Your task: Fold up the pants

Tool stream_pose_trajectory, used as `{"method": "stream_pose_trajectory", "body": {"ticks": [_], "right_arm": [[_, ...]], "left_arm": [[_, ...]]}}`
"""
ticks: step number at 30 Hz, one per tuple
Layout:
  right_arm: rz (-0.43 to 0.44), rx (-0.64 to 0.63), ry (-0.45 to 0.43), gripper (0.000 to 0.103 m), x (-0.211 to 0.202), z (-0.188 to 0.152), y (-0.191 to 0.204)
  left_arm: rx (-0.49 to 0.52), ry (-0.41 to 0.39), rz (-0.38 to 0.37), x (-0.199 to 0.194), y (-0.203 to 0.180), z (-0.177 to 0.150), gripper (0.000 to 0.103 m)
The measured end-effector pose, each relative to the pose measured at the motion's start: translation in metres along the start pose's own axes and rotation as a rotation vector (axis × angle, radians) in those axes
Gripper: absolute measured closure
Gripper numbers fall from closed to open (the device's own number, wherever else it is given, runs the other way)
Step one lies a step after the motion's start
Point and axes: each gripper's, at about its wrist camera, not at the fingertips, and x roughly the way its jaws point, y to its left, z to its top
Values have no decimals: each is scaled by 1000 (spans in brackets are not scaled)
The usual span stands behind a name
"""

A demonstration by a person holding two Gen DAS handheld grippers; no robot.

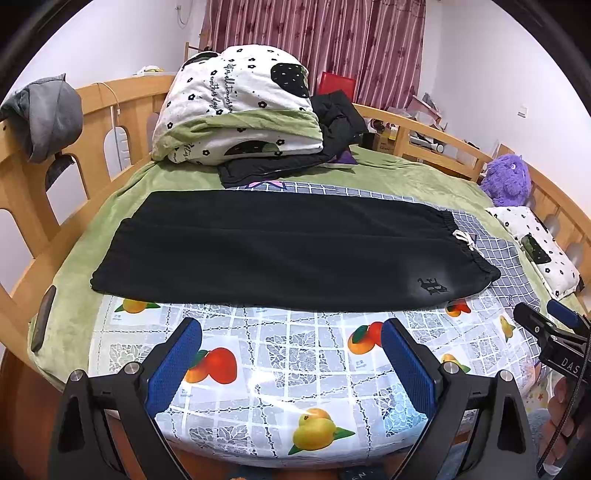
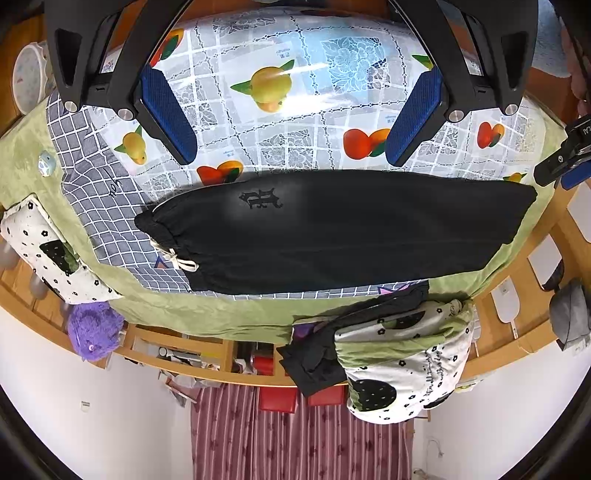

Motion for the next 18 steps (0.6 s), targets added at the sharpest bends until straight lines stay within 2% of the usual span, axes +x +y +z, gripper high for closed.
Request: {"method": "stream_pose_trajectory", "body": {"ticks": [18], "right_arm": [[-2,-3,4,3,0,-1,-2]], "left_arm": [[-1,0,-1,0,-2,-1,5]]}}
